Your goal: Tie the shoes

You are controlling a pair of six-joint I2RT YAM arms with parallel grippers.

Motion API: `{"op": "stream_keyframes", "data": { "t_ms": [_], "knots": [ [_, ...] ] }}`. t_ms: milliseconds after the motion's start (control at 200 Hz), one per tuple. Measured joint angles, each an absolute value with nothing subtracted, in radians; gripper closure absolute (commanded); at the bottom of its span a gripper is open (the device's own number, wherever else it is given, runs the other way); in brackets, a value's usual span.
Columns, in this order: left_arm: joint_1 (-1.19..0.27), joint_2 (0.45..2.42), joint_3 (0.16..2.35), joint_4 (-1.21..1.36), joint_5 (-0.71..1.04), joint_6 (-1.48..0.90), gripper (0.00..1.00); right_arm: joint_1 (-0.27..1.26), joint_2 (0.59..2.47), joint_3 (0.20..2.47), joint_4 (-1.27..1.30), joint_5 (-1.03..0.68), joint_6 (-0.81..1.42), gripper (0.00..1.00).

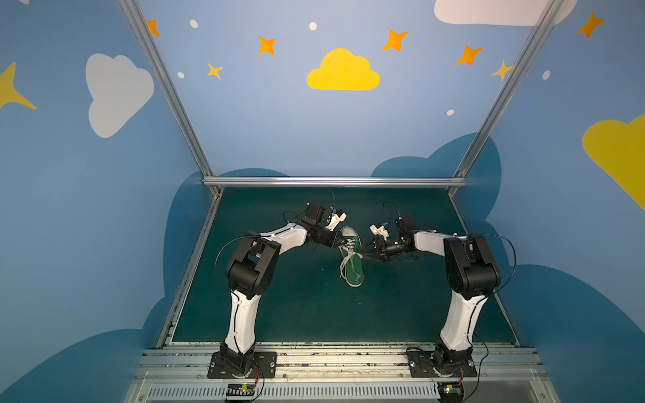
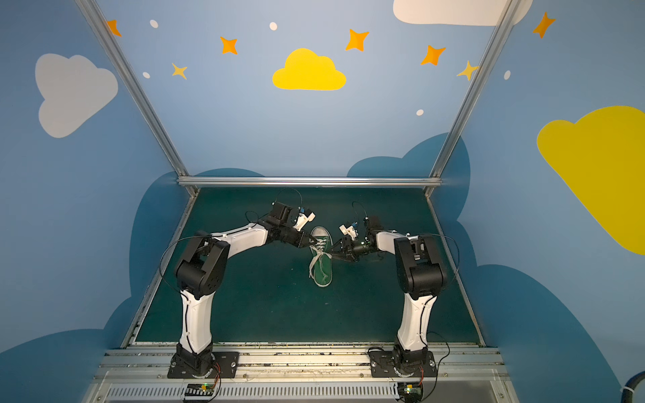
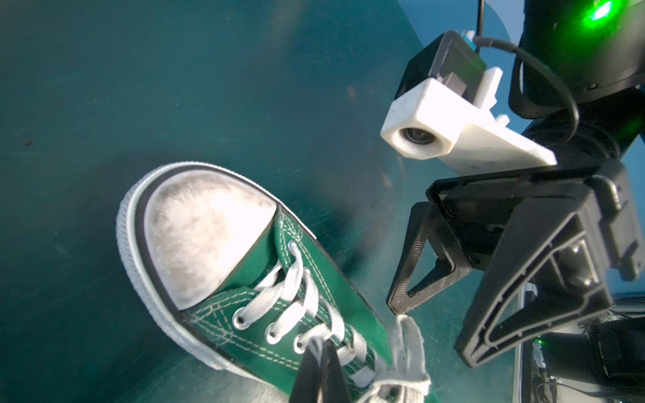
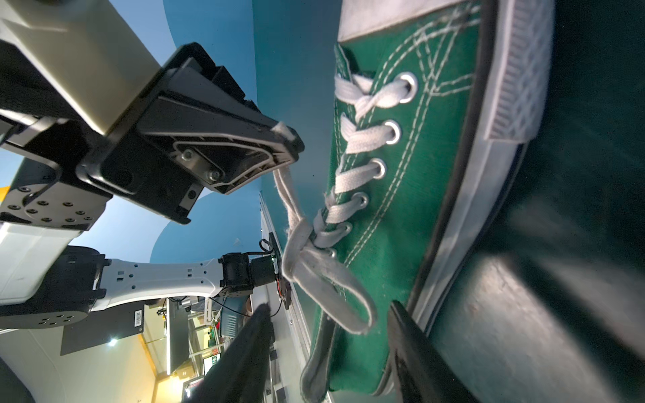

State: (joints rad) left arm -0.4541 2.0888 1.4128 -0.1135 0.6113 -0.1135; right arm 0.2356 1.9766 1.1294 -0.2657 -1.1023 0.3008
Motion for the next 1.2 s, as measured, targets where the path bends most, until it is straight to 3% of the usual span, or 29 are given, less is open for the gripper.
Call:
{"op": "stream_keyframes", "data": {
  "t_ms": [586, 1071, 1201],
  "knots": [
    [-0.443, 2.096, 1.377, -0.073, 0.622, -0.139, 0.97, 0.274, 2.004, 1.144, -0.216, -1.158, 0.327, 0.45],
    [-0.443, 2.096, 1.377, -0.07, 0.623, -0.139, 0.97, 0.277, 2.004, 1.146, -0.207, -1.173, 0.335, 0.67],
    [-0.443, 2.096, 1.377, -0.07, 0.623, -0.139, 0.97, 0.277, 2.004, 1.147, -0.21, -1.173, 0.334, 0.82]
  ]
}}
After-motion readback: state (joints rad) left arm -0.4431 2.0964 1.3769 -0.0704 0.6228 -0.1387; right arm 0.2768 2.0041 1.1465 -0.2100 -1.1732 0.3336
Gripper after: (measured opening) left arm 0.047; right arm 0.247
